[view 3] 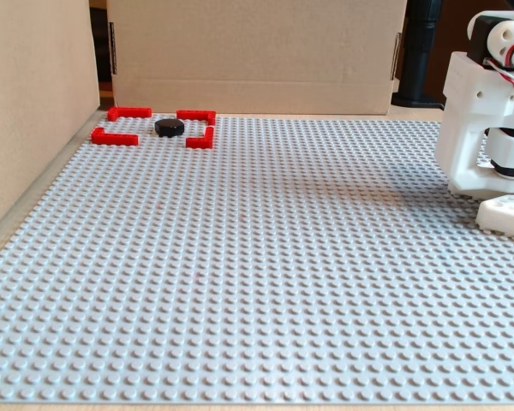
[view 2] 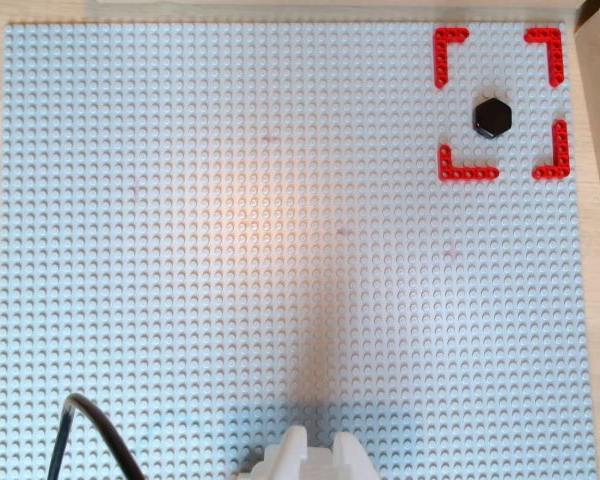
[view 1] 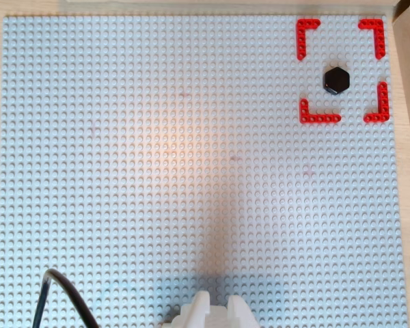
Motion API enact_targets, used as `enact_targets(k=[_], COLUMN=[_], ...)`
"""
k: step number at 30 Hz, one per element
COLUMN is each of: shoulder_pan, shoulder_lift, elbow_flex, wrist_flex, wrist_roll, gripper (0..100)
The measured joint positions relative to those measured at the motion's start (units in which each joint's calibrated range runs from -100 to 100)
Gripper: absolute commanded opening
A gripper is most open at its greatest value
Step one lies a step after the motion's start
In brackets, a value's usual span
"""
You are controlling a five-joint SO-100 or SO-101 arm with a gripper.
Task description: Grab the Lego and store it in red box
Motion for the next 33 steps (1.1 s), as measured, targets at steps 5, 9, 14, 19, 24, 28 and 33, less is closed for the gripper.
enact_targets(k=[5, 9, 14, 19, 24, 28, 33], shoulder_pan=[0.07, 0.07, 0.07, 0.07, 0.07, 0.07, 0.07], shoulder_lift=[-6.17, -10.14, -14.88, -18.51, -19.1, -19.19, -19.19], elbow_flex=[2.95, 4.47, 5.46, 6.53, 6.53, 6.53, 6.53], wrist_flex=[0.0, 0.0, 0.0, 0.0, 0.0, 0.0, 0.17], wrist_roll=[0.0, 0.0, 0.0, 0.05, 0.44, 0.44, 0.44], gripper=[5, 5, 5, 5, 5, 5, 5])
